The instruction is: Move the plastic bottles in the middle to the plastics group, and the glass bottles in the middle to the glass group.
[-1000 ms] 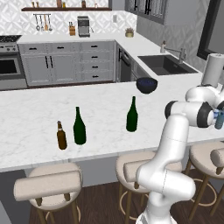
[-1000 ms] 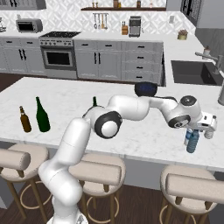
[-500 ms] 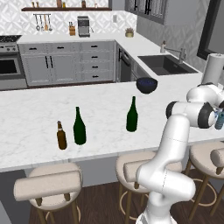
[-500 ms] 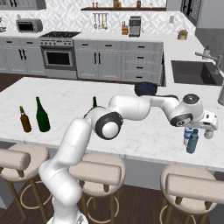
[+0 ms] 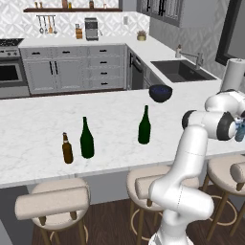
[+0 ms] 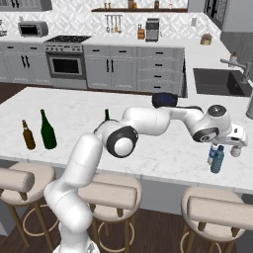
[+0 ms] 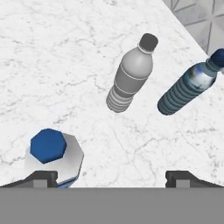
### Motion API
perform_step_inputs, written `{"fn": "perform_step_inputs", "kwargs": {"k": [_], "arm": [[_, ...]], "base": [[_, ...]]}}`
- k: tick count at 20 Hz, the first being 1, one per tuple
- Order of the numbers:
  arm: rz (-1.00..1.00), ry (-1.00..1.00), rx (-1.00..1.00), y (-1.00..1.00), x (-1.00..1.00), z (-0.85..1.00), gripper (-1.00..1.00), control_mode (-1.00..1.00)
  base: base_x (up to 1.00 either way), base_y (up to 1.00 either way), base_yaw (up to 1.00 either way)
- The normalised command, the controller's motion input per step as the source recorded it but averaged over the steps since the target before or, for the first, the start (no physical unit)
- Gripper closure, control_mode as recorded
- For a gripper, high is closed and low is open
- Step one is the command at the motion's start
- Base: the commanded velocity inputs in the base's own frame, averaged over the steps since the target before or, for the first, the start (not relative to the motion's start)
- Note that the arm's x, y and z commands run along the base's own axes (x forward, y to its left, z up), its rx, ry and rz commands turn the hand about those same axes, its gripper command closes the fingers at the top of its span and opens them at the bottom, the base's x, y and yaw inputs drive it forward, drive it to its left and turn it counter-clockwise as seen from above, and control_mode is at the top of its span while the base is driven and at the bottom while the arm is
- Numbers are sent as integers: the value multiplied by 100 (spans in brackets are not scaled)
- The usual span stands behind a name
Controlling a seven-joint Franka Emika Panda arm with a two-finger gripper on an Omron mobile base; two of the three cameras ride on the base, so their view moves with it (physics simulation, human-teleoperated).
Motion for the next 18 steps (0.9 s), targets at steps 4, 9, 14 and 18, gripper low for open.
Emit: {"fn": "perform_step_inputs", "kwargs": {"k": [4, 9, 14, 18], "arm": [[0, 0, 3, 0, -10, 34, -100, -100], [2, 0, 3, 1, -32, 45, -100, -100], [9, 0, 2, 39, -52, 37, -100, -100], [15, 0, 0, 69, -47, 24, -100, -100]], "base": [[0, 0, 0], [0, 0, 0], [0, 0, 0], [0, 0, 0]]}}
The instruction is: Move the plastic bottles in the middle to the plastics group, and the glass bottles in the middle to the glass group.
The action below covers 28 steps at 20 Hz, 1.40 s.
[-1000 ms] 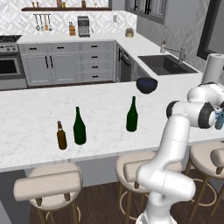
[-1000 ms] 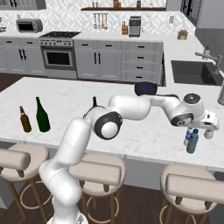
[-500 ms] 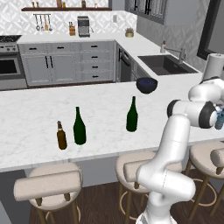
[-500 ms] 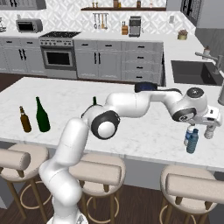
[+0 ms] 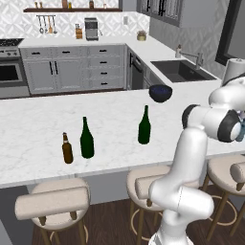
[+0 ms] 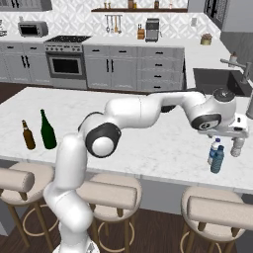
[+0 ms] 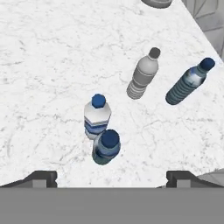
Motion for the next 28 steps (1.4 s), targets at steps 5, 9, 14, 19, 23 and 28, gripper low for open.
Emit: {"fn": "perform_step_inputs", "kwargs": {"k": [5, 9, 14, 19, 23, 28], "arm": [[19, 0, -3, 93, -32, 12, -100, -100], [17, 0, -10, 100, -16, 0, -100, -100], [12, 3, -9, 100, 0, 2, -100, -100], [6, 15, 0, 93, 0, 1, -100, -100], [0, 7, 0, 72, -2, 15, -100, -100], [0, 1, 0, 68, -7, 14, -100, -100]], "base": [[0, 0, 0], [0, 0, 0], [0, 0, 0], [0, 0, 0], [0, 0, 0], [0, 0, 0]]}}
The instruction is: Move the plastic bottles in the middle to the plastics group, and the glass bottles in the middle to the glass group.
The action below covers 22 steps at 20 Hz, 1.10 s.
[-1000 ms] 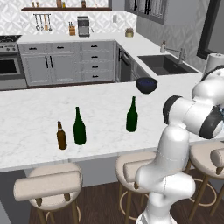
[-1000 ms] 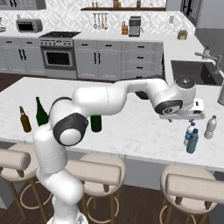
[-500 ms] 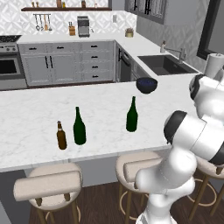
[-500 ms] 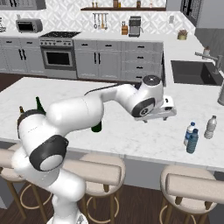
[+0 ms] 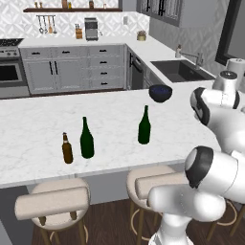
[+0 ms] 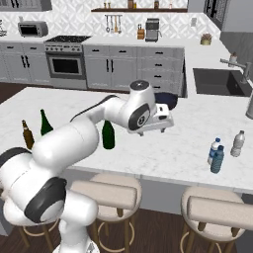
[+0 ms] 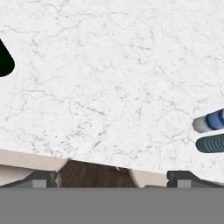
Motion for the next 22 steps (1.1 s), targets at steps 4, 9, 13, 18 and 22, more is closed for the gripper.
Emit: {"fn": "perform_step_inputs", "kwargs": {"k": [4, 9, 13, 18, 22], "arm": [[-2, 1, 2, 57, -10, 14, -100, -100], [-3, 8, 6, 53, -3, 12, -100, -100], [0, 1, 4, 62, 0, 4, -100, -100], [1, -11, 2, 65, 0, 0, -100, -100], [1, -19, 6, 60, 0, 0, -100, -100]], "base": [[0, 0, 0], [0, 0, 0], [0, 0, 0], [0, 0, 0], [0, 0, 0]]}}
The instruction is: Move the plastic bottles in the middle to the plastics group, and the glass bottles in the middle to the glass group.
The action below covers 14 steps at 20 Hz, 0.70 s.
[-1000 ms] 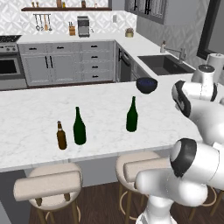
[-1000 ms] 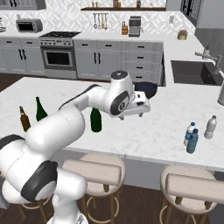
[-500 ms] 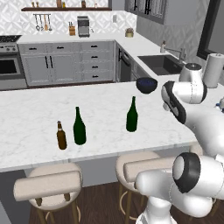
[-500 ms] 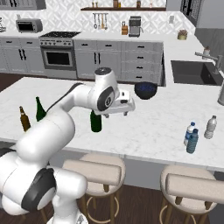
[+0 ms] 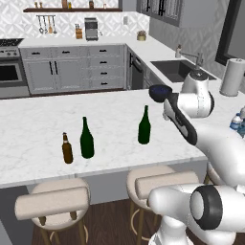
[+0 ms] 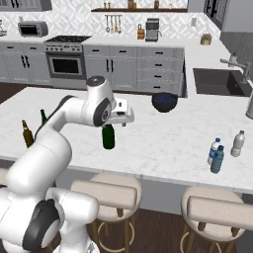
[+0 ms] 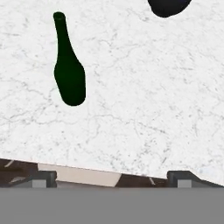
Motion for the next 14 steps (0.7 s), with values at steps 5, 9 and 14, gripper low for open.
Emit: {"fn": "perform_step_inputs", "kwargs": {"k": [5, 9, 14], "arm": [[0, -3, 15, 53, 19, 2, -100, -100], [0, 0, 11, 48, 24, 6, -100, -100], [0, 0, 2, 38, 30, 2, -100, -100]], "base": [[0, 0, 0], [0, 0, 0], [0, 0, 0]]}}
